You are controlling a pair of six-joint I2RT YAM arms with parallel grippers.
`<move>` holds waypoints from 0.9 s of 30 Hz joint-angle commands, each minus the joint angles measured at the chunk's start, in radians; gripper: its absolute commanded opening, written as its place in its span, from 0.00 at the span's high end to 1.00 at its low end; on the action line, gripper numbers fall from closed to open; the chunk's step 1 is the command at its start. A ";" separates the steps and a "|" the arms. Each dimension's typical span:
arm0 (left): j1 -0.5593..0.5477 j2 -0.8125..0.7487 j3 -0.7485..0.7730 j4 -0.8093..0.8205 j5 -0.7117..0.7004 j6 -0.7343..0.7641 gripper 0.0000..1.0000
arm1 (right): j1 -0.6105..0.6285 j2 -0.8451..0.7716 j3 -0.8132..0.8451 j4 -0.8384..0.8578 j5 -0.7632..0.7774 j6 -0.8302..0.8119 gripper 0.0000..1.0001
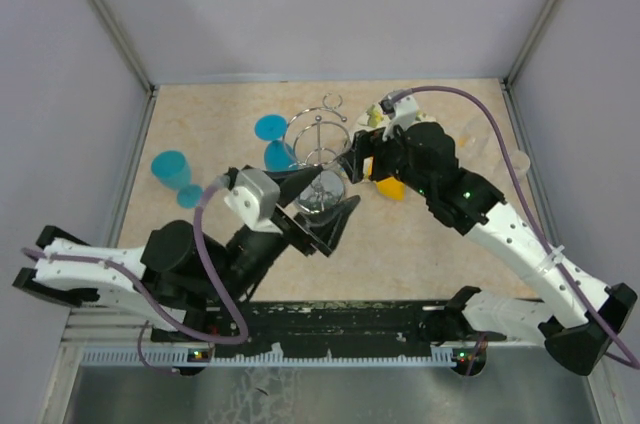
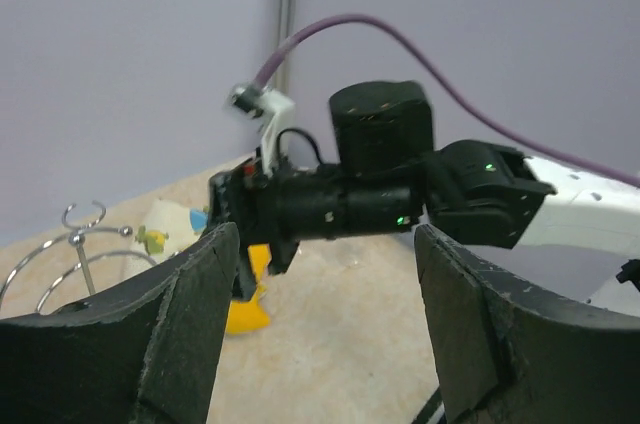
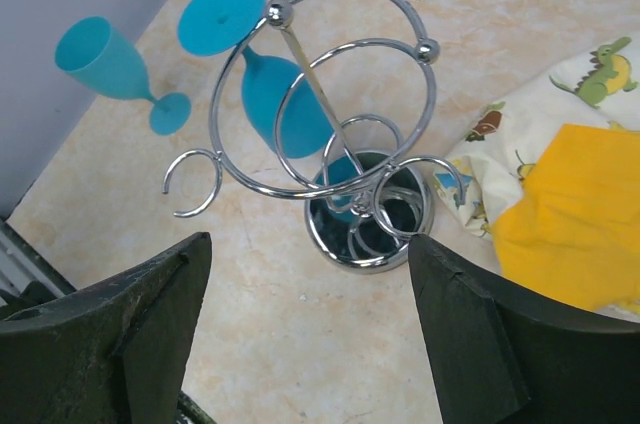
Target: Take the wine glass off the wine glass rack
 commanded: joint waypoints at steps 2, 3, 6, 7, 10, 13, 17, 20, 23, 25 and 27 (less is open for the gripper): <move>0.078 -0.125 -0.047 -0.302 0.121 -0.307 0.23 | -0.016 -0.072 0.061 -0.024 0.068 -0.040 0.20; 0.081 -0.138 -0.049 -0.283 0.073 -0.266 0.23 | -0.019 -0.073 0.062 -0.027 0.072 -0.042 0.20; 0.128 -0.191 -0.056 -0.255 -0.065 -0.180 0.20 | -0.024 -0.067 0.064 -0.021 0.062 -0.042 0.20; 0.154 -0.212 -0.060 -0.254 -0.091 -0.170 0.19 | -0.026 -0.064 0.060 -0.015 0.057 -0.041 0.20; 0.236 -0.271 -0.082 -0.258 -0.169 -0.157 0.21 | -0.027 -0.049 0.050 0.010 0.040 -0.031 0.20; 0.305 -0.293 -0.105 -0.379 -0.181 -0.238 0.23 | -0.029 -0.033 0.034 0.045 0.009 -0.016 0.20; 0.475 -0.241 -0.067 -0.627 0.132 -0.465 0.22 | -0.028 -0.012 0.027 0.065 -0.020 -0.004 0.20; 0.639 -0.187 -0.048 -0.668 0.278 -0.506 0.24 | -0.028 -0.020 0.024 0.059 -0.033 0.003 0.21; 0.897 -0.145 -0.029 -0.671 0.551 -0.546 0.24 | -0.028 -0.051 0.012 0.059 -0.039 0.009 0.20; 1.102 -0.081 -0.014 -0.718 0.684 -0.635 0.28 | -0.028 -0.065 0.011 0.048 -0.030 0.009 0.20; 1.290 -0.034 -0.041 -0.756 0.801 -0.715 0.35 | -0.028 -0.075 0.011 0.039 -0.025 0.008 0.20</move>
